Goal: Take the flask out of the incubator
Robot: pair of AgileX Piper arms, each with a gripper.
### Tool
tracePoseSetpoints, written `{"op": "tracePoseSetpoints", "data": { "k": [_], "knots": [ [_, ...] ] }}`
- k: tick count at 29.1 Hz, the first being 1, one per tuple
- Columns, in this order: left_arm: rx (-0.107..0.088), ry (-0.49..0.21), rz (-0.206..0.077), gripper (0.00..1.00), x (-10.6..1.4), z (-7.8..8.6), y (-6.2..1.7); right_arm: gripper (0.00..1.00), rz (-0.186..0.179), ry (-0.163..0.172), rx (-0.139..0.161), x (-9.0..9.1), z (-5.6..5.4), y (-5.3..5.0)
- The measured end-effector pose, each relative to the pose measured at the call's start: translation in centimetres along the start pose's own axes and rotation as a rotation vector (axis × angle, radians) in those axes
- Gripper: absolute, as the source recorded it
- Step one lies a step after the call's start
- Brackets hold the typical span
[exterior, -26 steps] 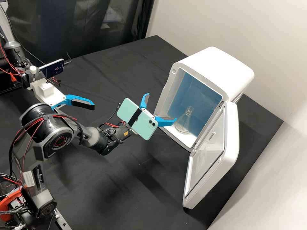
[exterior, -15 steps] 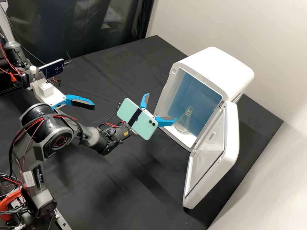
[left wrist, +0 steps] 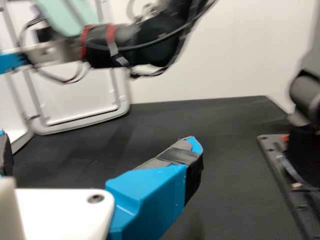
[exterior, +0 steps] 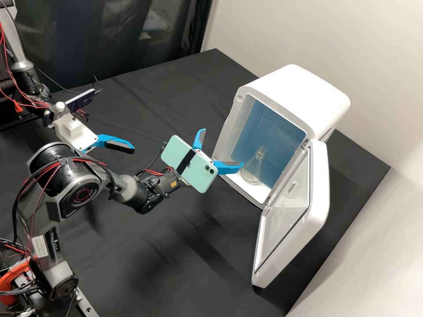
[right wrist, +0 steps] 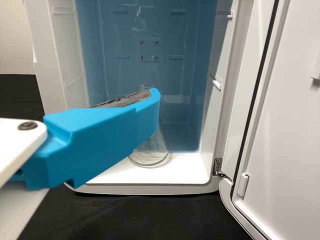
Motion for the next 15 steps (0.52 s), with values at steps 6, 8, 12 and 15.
{"op": "tracePoseSetpoints", "data": {
  "k": [6,8,12,15],
  "knots": [
    [-0.020,0.032,0.002,1.00,-0.9,-1.8,-0.30,1.00,0.000,0.000,0.000,0.0,0.0,0.0],
    [-0.014,0.036,0.008,1.00,-1.1,-2.2,-0.34,1.00,0.000,0.000,0.000,0.0,0.0,0.0],
    [-0.008,0.047,0.020,1.00,-1.5,-3.1,-0.30,1.00,0.000,0.000,0.000,0.0,0.0,0.0],
    [-0.011,0.061,0.028,1.00,-1.6,-3.7,-0.16,1.00,0.000,0.000,0.000,0.0,0.0,0.0]
  ]
}}
